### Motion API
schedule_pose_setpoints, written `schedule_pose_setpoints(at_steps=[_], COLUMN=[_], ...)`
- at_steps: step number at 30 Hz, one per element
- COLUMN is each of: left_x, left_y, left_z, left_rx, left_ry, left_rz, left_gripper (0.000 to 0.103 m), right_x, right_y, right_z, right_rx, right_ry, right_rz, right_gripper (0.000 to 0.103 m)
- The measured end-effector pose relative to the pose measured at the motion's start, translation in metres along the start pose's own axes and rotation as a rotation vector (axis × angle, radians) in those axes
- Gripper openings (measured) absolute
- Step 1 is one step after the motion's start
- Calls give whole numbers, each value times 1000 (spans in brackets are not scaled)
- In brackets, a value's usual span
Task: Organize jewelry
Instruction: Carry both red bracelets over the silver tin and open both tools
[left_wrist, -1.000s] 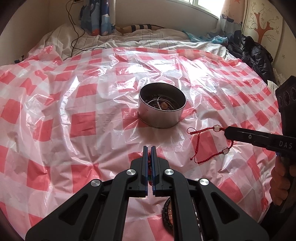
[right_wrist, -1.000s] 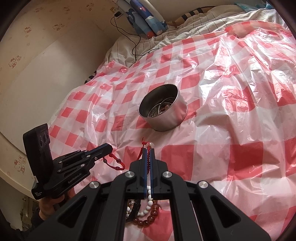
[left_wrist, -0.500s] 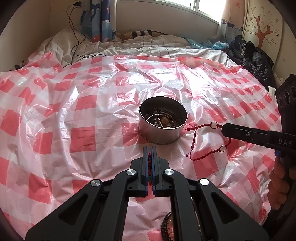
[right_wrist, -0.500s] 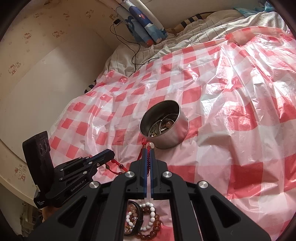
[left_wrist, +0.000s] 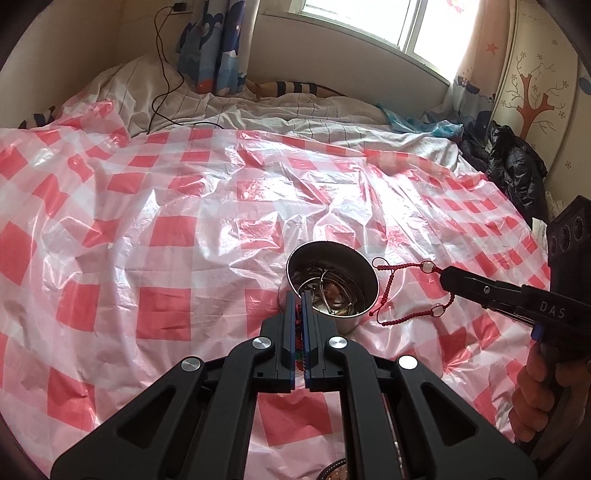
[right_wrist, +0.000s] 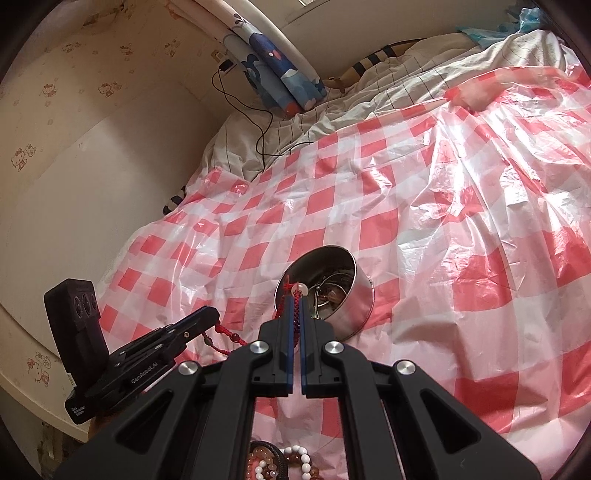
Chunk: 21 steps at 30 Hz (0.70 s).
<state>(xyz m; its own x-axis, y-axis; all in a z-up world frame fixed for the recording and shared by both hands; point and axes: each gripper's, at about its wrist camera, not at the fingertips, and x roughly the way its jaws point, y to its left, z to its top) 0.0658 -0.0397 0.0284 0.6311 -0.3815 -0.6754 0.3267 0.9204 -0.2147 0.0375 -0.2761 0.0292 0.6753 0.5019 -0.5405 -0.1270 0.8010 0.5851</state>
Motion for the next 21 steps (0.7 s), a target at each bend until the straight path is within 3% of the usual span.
schedule_pose_setpoints(at_steps=[13,21], left_x=[11,24], left_y=[0,-6], left_z=[21,25], left_rx=[-102,-128], left_ry=[-76,-83], left_rz=[-109,-153], left_gripper=[3,3], right_x=[10,16], right_y=[-2,5], right_z=[11,15], right_rx=[51,32], right_ry=[-55,-109], right_rz=[12,-30], right_gripper=[3,3])
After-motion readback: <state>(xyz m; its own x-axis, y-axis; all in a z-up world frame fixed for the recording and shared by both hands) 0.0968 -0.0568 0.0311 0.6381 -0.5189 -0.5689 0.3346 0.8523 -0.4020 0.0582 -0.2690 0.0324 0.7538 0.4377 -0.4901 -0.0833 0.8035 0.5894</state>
